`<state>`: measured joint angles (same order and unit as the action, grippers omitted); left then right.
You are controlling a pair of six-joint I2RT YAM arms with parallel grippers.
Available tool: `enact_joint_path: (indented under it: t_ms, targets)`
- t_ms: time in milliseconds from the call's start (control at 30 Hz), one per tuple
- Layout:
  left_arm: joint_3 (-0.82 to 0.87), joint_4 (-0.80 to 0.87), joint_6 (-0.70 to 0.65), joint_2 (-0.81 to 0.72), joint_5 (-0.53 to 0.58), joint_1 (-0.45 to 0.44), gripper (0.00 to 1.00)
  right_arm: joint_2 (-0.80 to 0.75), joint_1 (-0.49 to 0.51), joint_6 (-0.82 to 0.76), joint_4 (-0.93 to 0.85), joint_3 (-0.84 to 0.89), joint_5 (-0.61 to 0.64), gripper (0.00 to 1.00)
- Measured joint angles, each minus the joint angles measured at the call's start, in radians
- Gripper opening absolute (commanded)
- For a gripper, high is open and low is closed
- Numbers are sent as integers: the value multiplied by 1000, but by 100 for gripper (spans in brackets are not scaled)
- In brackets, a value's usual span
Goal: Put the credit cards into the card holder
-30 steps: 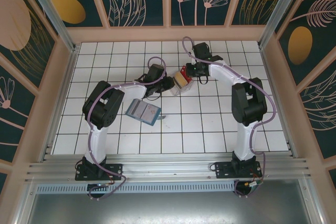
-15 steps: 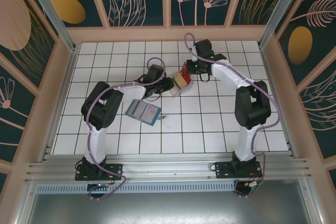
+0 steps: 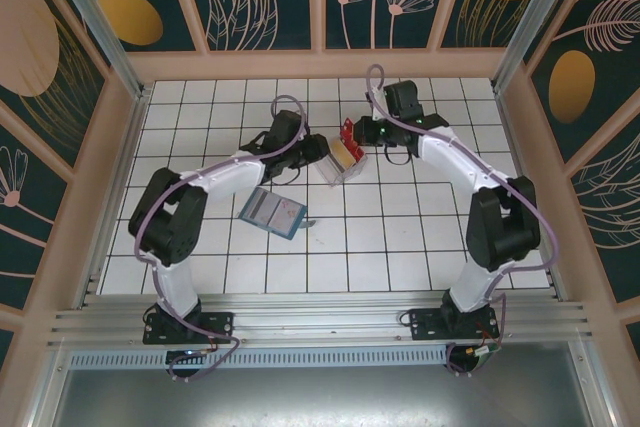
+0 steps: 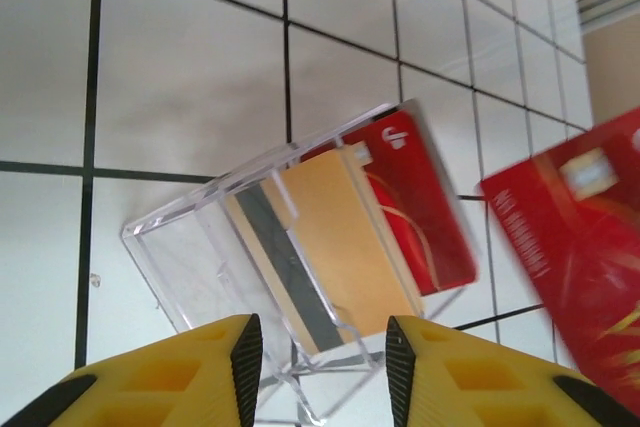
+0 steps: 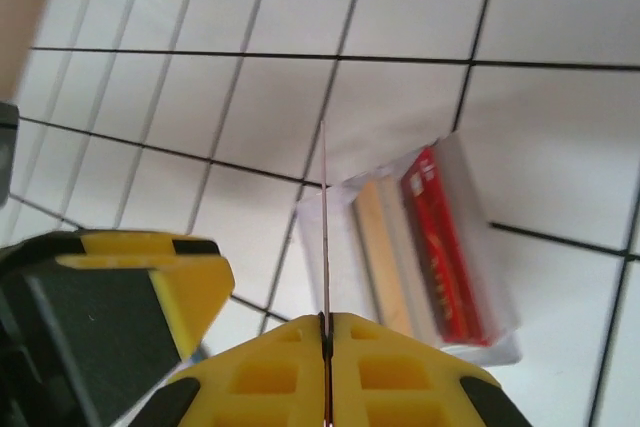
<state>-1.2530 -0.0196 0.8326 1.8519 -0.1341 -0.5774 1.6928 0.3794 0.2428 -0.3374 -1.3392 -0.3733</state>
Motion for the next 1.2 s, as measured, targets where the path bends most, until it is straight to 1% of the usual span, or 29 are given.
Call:
enact_joint_path:
  t_ms: [133, 233, 267, 367, 467, 567, 767, 933, 1033, 1200]
  targets:
    - [68, 37, -29, -98, 35, 21, 41, -98, 6, 76, 83, 143, -92, 7]
    - [171, 63, -46, -171, 58, 65, 41, -147, 47, 135, 159, 241, -123, 7]
    - [207, 78, -51, -193, 69, 82, 42, -153, 69, 152, 183, 267, -126, 7]
    - [303, 122, -71, -250, 113, 129, 43, -153, 181, 209, 255, 350, -124, 6]
    - [369, 175, -96, -293, 160, 154, 43, -135, 288, 259, 304, 398, -126, 6]
    - [409, 219, -119, -319, 210, 164, 42, -92, 343, 297, 342, 407, -126, 6]
    - [486, 273, -134, -333, 273, 190, 41, -10, 393, 322, 358, 407, -113, 6]
    - [538, 302, -133, -332, 293, 197, 39, 3, 404, 325, 356, 402, -93, 6]
    - [561, 291, -128, -341, 285, 197, 39, 3, 403, 322, 356, 386, -71, 6]
    - [626, 232, -111, -396, 224, 203, 37, 3, 403, 321, 356, 377, -38, 6]
